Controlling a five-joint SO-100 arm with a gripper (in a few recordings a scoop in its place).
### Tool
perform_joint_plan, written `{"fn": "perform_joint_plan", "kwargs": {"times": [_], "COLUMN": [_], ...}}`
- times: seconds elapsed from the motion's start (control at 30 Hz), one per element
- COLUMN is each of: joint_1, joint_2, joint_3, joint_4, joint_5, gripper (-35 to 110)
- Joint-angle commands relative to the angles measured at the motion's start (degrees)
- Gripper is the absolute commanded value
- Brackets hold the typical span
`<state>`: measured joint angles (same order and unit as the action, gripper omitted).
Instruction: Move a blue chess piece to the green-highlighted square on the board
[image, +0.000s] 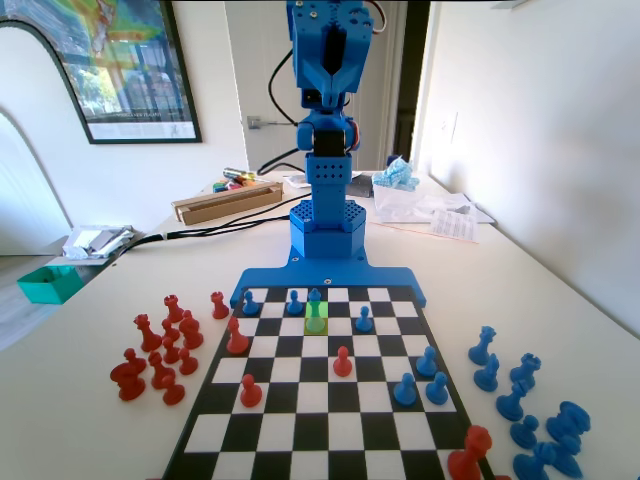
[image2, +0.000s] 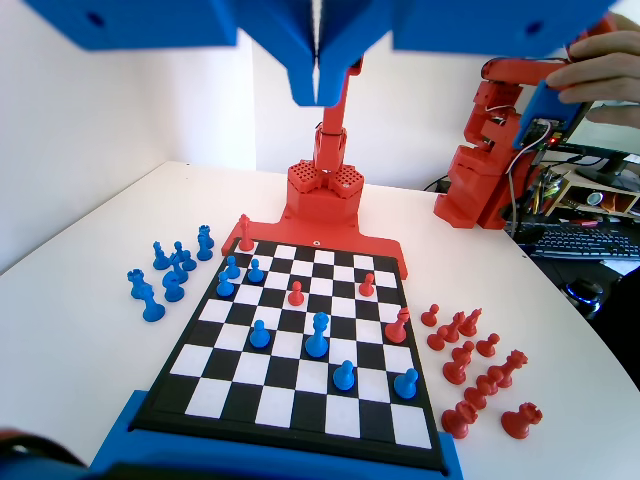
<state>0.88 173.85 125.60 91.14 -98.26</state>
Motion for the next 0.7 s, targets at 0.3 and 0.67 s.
{"fn": "perform_joint_plan", "kwargs": {"times": [0.3,0.67], "joint_1": [0.09,0.09], "joint_2": [1.05,1.05], "joint_3": [-0.44,-0.44], "joint_4": [-1.05,-1.05], "joint_5": [-0.7,-0.7], "gripper": [2,3]}}
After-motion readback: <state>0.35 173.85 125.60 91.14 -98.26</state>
